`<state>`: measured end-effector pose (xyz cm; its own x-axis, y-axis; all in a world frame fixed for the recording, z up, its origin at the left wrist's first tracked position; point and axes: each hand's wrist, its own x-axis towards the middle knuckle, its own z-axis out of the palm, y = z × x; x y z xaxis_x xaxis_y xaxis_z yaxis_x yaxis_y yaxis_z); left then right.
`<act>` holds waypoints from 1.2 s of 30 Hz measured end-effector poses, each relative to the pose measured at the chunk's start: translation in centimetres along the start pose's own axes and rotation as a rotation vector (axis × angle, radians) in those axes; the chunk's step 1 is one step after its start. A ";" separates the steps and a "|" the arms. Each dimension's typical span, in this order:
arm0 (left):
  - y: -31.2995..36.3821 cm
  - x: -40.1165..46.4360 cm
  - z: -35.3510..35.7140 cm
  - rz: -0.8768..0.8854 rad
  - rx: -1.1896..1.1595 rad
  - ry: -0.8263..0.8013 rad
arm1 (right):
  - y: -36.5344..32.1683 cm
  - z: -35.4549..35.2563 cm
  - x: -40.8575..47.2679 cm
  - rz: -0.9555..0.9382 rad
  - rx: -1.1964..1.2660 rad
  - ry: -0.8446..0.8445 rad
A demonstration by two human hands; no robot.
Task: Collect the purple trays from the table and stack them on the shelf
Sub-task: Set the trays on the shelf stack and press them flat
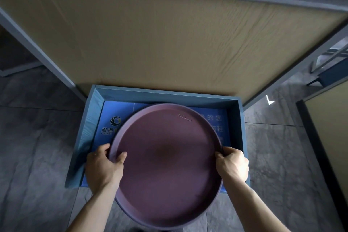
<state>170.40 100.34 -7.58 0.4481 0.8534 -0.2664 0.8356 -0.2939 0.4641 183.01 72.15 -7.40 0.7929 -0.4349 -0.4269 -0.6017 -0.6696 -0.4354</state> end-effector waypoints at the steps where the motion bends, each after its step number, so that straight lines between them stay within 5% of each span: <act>1: 0.0 0.0 0.0 0.000 0.001 0.012 | 0.1 0.0 -0.1 0.017 0.046 -0.002; 11: 0.3 0.4 -0.4 0.030 0.126 0.086 | 1.1 0.3 0.3 0.090 0.315 -0.035; 19: -0.2 0.4 -0.2 0.021 0.114 0.099 | 0.9 1.5 -0.5 -0.079 0.142 0.032; 27: -0.8 0.2 0.5 0.061 0.117 0.135 | 1.9 2.5 -0.5 -0.151 0.240 -0.015; 36: -1.2 -0.5 1.6 0.339 0.226 0.138 | 2.8 3.9 -1.2 -0.288 0.085 0.057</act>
<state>169.70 99.62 -9.35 0.6756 0.7372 -0.0079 0.7038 -0.6417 0.3049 180.01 73.08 -11.20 0.9349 -0.2685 -0.2323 -0.3550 -0.7186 -0.5980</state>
